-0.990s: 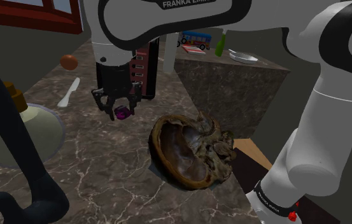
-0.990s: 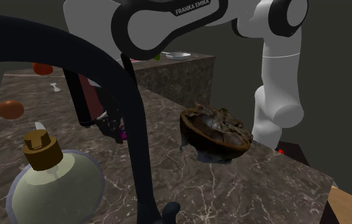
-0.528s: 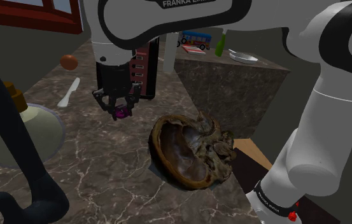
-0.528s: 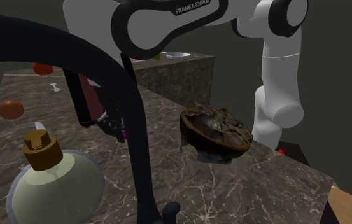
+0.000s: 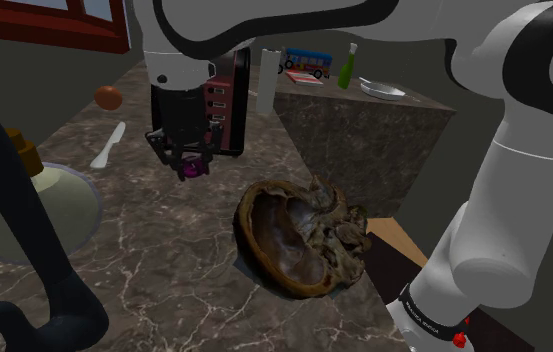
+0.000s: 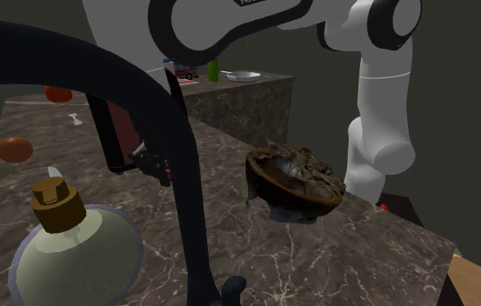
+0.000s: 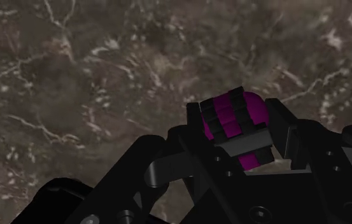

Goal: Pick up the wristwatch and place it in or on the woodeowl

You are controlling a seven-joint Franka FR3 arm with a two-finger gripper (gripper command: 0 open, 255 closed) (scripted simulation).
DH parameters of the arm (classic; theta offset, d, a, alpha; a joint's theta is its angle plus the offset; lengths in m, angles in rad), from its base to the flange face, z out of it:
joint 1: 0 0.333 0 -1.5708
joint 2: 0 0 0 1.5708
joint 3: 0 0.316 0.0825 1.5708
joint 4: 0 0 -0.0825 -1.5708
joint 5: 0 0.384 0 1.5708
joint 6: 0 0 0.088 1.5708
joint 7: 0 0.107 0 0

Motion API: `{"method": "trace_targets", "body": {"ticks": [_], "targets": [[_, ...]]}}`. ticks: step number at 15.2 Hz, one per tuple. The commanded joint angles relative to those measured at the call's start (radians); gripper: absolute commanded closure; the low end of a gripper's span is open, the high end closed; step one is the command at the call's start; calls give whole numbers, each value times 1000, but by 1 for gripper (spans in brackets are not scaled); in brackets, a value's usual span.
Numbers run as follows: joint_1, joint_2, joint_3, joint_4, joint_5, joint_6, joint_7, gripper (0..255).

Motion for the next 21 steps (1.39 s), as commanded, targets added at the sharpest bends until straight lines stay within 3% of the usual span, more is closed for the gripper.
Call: {"method": "trace_targets", "body": {"ticks": [1,21], "targets": [[2,1,1,31,0,-31,1,255],[33,58,11,376,-25,-324,18,255]]}}
